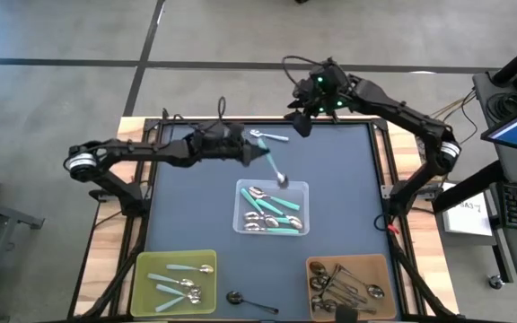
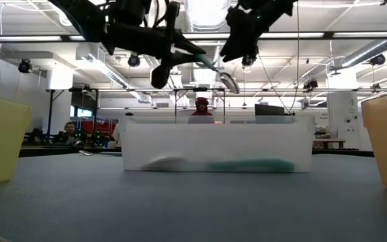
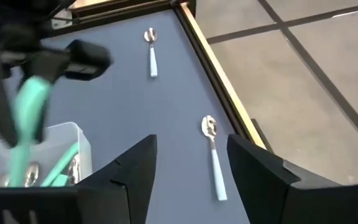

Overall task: Sort silverware by color (type)
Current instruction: Put the green spoon into the transparent bin

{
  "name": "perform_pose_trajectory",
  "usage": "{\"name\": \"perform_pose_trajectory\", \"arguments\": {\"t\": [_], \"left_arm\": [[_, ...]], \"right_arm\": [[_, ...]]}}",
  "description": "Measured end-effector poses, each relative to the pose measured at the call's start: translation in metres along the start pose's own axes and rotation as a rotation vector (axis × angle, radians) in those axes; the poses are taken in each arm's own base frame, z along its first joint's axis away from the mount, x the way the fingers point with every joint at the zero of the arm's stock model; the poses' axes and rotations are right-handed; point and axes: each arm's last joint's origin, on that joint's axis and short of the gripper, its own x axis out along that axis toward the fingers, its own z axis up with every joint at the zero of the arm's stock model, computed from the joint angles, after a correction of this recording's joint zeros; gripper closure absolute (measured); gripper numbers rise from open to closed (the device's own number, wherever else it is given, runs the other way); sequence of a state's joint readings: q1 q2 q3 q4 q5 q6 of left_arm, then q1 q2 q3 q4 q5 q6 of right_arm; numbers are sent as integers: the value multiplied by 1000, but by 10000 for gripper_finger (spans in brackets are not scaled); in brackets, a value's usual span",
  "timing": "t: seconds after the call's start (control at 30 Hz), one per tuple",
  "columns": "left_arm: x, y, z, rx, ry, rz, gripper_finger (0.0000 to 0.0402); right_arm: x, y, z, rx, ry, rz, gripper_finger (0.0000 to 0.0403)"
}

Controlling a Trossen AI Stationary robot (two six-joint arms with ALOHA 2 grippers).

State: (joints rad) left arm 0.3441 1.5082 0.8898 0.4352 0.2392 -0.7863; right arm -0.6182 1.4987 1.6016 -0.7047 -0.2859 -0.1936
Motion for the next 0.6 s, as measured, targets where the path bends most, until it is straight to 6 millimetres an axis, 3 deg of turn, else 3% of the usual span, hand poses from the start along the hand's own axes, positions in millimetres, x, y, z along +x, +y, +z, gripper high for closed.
{"name": "perform_pose_trajectory", "arguments": {"t": [0.23,0.43,0.6], "left_arm": [[-2,8,-18,-39,244,12,368],[-4,4,-25,-45,427,-147,368],[-5,6,-28,103,457,-180,368]], "right_arm": [[-7,1,1,33,-9,-4,220],[-4,2,-7,182,75,7,220],[-5,4,-15,221,153,16,220]]}}
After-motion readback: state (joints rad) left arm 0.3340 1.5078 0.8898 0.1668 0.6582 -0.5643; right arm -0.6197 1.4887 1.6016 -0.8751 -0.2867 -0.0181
